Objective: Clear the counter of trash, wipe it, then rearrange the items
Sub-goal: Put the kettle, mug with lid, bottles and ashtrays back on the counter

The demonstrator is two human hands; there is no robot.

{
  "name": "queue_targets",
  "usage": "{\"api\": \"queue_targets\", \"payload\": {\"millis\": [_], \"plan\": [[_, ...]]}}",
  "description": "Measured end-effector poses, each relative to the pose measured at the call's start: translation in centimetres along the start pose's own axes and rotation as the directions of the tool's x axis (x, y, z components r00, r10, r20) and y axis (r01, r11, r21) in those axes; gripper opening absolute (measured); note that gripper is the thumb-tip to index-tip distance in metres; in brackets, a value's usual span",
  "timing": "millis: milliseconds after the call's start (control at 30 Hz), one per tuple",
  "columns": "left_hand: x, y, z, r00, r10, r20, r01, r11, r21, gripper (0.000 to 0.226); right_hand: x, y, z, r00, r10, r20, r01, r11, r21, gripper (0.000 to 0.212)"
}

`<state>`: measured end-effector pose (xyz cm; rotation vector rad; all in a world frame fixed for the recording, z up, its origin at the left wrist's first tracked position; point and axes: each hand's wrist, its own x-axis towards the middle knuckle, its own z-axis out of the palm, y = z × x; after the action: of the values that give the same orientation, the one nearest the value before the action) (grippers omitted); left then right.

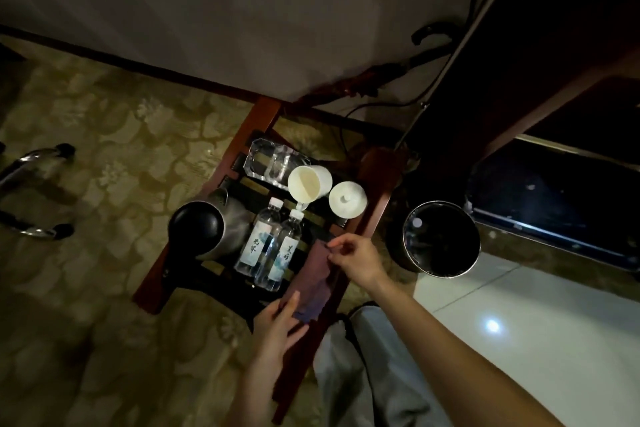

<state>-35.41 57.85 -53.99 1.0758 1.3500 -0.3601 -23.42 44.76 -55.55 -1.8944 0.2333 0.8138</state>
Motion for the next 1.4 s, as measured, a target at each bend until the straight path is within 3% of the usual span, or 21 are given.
{"api": "queue_targets", "payload": {"millis": [133, 333, 467, 567, 633, 767, 867, 933, 1033, 1100, 1267, 1367, 1400], "plan": [[5.2, -0.6, 0.6, 0.999, -0.032, -0.002, 0.032, 0.999, -0.005, 0.006, 3.9, 2.6, 2.2, 0.999, 0.006, -0.050, -0.010, 0.996, -0.086, 0.013], [9.5, -1.2, -0.5, 0.995, -0.060, 0.082, 0.054, 0.996, 0.077, 0.034, 6.7, 5.0, 3.0, 0.999, 0.027, -0.027, -0.031, 0.986, -0.166, 0.020], [9.6, -0.3, -2.3, 0.995, -0.024, 0.102, 0.004, 0.982, 0.190, 0.030, 6.3, 4.2, 3.6, 1.000, -0.013, 0.003, 0.013, 0.973, -0.230, 0.033], [9.5, 1.3, -4.8, 0.992, 0.046, 0.119, -0.079, 0.954, 0.289, 0.015, 5.7, 3.6, 4.4, 0.998, 0.023, -0.061, -0.022, 1.000, 0.002, 0.023], [9.5, 2.7, -6.5, 0.984, 0.134, 0.121, -0.168, 0.924, 0.344, 0.008, 5.2, 2.9, 5.4, 0.995, 0.099, -0.023, -0.094, 0.984, 0.152, 0.015], [9.6, 5.6, -8.2, 0.940, 0.331, 0.084, -0.340, 0.878, 0.336, 0.020, 4.5, 1.8, 7.9, 0.961, 0.248, 0.119, -0.273, 0.910, 0.311, 0.019], [10.7, 6.3, -8.0, 0.951, 0.306, 0.034, -0.300, 0.895, 0.329, 0.018, 4.7, 1.9, 9.1, 0.937, 0.320, 0.141, -0.349, 0.866, 0.358, 0.026], [12.2, 5.7, -8.2, 0.976, 0.214, -0.043, -0.192, 0.934, 0.303, 0.010, 5.2, 2.2, 9.6, 0.927, 0.345, 0.150, -0.376, 0.854, 0.361, 0.026], [14.2, 4.7, -8.1, 0.991, 0.110, -0.079, -0.090, 0.970, 0.227, 0.074, 6.2, 2.9, 10.8, 0.911, 0.378, 0.165, -0.412, 0.847, 0.336, 0.027], [15.5, 4.4, -8.0, 0.991, 0.111, -0.069, -0.092, 0.969, 0.229, 0.092, 6.8, 3.2, 11.6, 0.906, 0.391, 0.162, -0.422, 0.865, 0.270, 0.036], [17.6, 4.5, -7.1, 0.992, 0.121, -0.047, -0.102, 0.951, 0.292, 0.083, 7.9, 3.3, 13.2, 0.905, 0.399, 0.150, -0.419, 0.896, 0.145, 0.050], [19.4, 3.9, -7.3, 0.989, 0.149, 0.001, -0.138, 0.906, 0.400, 0.101, 9.0, 3.4, 14.4, 0.906, 0.403, 0.127, -0.410, 0.912, 0.030, 0.088], [20.2, 3.6, -7.7, 0.989, 0.150, 0.018, -0.143, 0.889, 0.436, 0.101, 9.3, 3.2, 14.7, 0.902, 0.413, 0.129, -0.414, 0.910, -0.016, 0.088]]}}
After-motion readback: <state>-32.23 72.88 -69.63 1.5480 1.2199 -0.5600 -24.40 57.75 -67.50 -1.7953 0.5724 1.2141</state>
